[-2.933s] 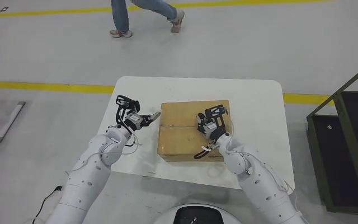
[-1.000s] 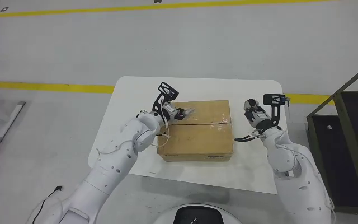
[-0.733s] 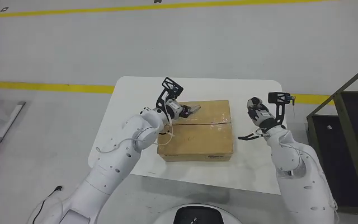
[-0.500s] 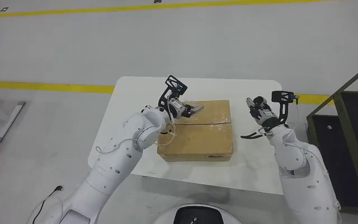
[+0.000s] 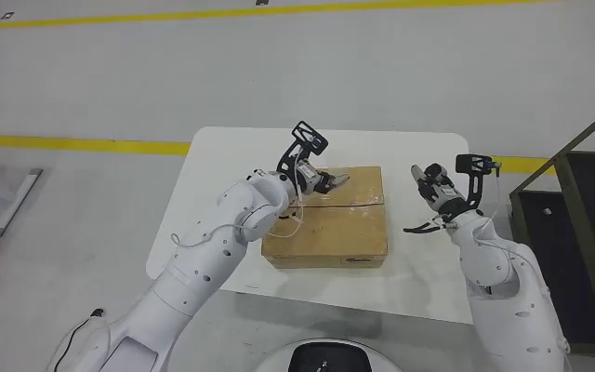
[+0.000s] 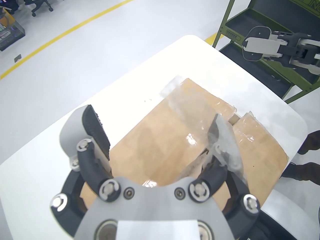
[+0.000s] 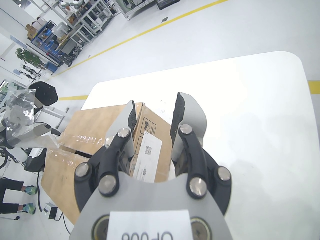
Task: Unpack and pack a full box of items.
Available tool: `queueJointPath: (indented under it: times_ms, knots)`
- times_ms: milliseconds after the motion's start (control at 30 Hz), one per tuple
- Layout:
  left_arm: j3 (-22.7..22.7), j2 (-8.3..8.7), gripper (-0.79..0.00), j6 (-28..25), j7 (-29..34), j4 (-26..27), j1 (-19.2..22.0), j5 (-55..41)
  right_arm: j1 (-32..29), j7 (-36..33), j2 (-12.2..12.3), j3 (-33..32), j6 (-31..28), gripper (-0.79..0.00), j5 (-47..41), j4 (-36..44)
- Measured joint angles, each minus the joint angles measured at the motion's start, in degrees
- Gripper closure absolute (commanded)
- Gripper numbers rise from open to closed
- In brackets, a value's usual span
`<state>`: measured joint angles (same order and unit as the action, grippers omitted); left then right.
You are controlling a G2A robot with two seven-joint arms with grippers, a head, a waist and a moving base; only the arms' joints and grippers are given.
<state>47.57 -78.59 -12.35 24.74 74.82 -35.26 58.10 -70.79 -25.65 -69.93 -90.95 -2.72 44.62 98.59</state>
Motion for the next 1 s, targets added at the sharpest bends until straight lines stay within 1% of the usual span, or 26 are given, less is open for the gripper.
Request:
queueJointPath:
  times_ms: [33,100,333,500,633,733,800,833,867,933,1000]
  knots:
    - [-0.3,-0.18,-0.785,0.1,0.4,0.0,0.2,0.2,0.0,0.1,0.0,-0.1,0.1,-0.348,-0.1,0.0]
    - [-0.8,-0.44,-0.785,0.3,0.8,-0.2,0.5,0.7,0.1,0.2,0.1,-0.3,0.3,-0.372,-0.4,0.1]
    - [-1.5,-1.26,-0.785,0.9,1.0,-1.0,1.0,1.4,-0.5,0.1,0.2,-1.2,0.5,-0.382,-2.5,0.5]
    - [-1.3,-1.28,-0.785,1.1,1.0,-1.2,0.9,1.5,-0.7,-0.1,0.3,-1.5,0.3,-0.382,-3.6,1.2]
    - [-1.3,-1.28,-0.785,1.1,1.0,-1.2,0.9,1.5,-1.0,-1.1,0.4,-2.3,-0.3,-0.385,-7.2,2.1]
    - [-1.2,-1.25,-0.785,1.2,0.9,-1.1,0.8,1.4,-1.3,-2.8,0.5,-2.9,-2.3,-0.391,-10.4,3.0]
    - [0.1,-0.91,-0.785,1.8,0.3,-0.7,-0.4,1.9,-1.7,-4.3,0.7,-2.9,-4.6,-0.419,-11.7,3.8]
    - [0.9,-0.67,-0.785,2.4,0.3,-0.1,-1.0,2.5,-1.8,-4.8,0.7,-2.8,-5.7,-0.449,-12.0,4.2]
    - [2.1,-0.32,-0.785,3.2,0.5,0.9,-1.9,3.4,-2.1,-5.4,0.8,-2.5,-7.1,-0.428,-12.0,4.8]
    - [3.9,0.25,-0.785,4.2,1.0,3.0,-3.4,4.7,-2.4,-6.1,1.0,-1.9,-9.4,-0.425,-12.2,5.4]
    - [6.3,1.05,-0.785,5.7,1.8,5.9,-5.5,7.0,-2.7,-7.0,1.1,-1.1,-11.9,-0.446,-11.6,6.3]
